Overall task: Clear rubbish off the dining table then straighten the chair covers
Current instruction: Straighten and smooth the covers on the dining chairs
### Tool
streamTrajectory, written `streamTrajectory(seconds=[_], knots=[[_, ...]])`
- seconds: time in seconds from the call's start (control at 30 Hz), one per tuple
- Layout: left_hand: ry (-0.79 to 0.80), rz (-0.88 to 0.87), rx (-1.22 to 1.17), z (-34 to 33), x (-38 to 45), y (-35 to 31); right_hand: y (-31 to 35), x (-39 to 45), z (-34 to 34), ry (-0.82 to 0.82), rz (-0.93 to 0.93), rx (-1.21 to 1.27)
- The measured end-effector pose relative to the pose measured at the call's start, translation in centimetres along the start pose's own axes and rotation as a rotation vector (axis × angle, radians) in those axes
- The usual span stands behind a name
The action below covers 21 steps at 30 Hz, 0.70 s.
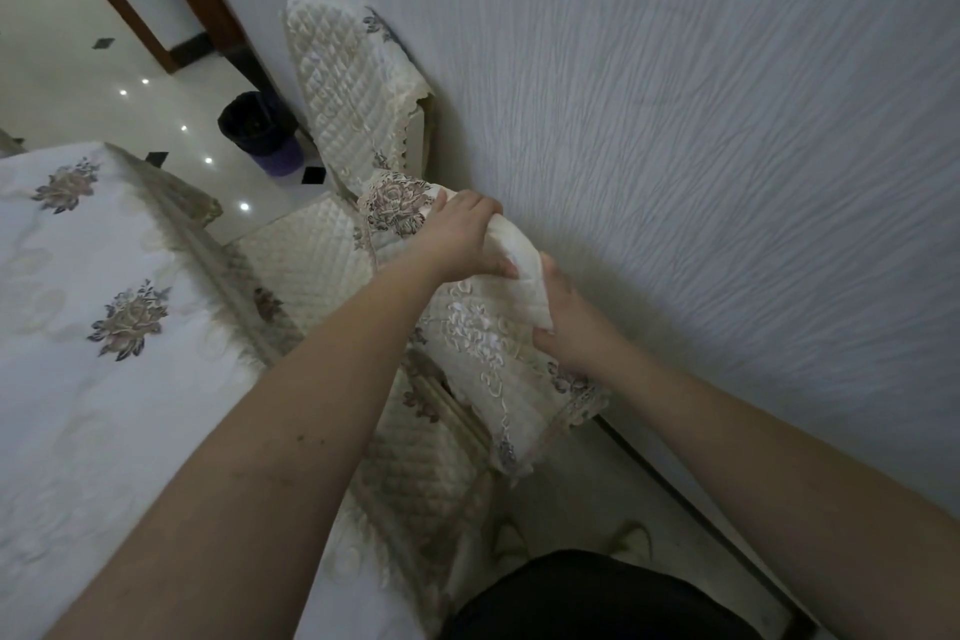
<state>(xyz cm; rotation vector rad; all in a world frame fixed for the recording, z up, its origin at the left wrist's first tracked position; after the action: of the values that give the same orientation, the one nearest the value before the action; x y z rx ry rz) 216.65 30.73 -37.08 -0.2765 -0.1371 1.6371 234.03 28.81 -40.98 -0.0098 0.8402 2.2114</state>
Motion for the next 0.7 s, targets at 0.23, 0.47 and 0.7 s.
streamTrajectory(seconds=[0.23, 0.47, 0.7], knots=[[-0.010, 0.004, -0.006, -0.2, 0.1, 0.3, 0.2, 0.5, 0.3, 0.027, 0.004, 0.033], [-0.032, 0.012, -0.019, 0.1, -1.3, 1.4, 1.5, 0.3, -0.4, 0.061, 0.002, 0.032], [0.006, 0.051, 0.012, -0.1, -2.5, 0.8, 2.8, -0.2, 0.5, 0.021, 0.023, 0.327]])
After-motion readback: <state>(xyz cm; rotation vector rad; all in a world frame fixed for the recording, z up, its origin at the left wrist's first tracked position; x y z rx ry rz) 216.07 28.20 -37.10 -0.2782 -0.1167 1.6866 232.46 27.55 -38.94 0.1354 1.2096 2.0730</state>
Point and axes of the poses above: each hand's wrist, its own x-axis towards the middle knuckle, its own z-axis out of the back of the hand, y = z × x, the point moved 7 cm from there along x, towards the middle knuckle, and after that the axes turned 2 degrees about y, right-handed, at the moved point
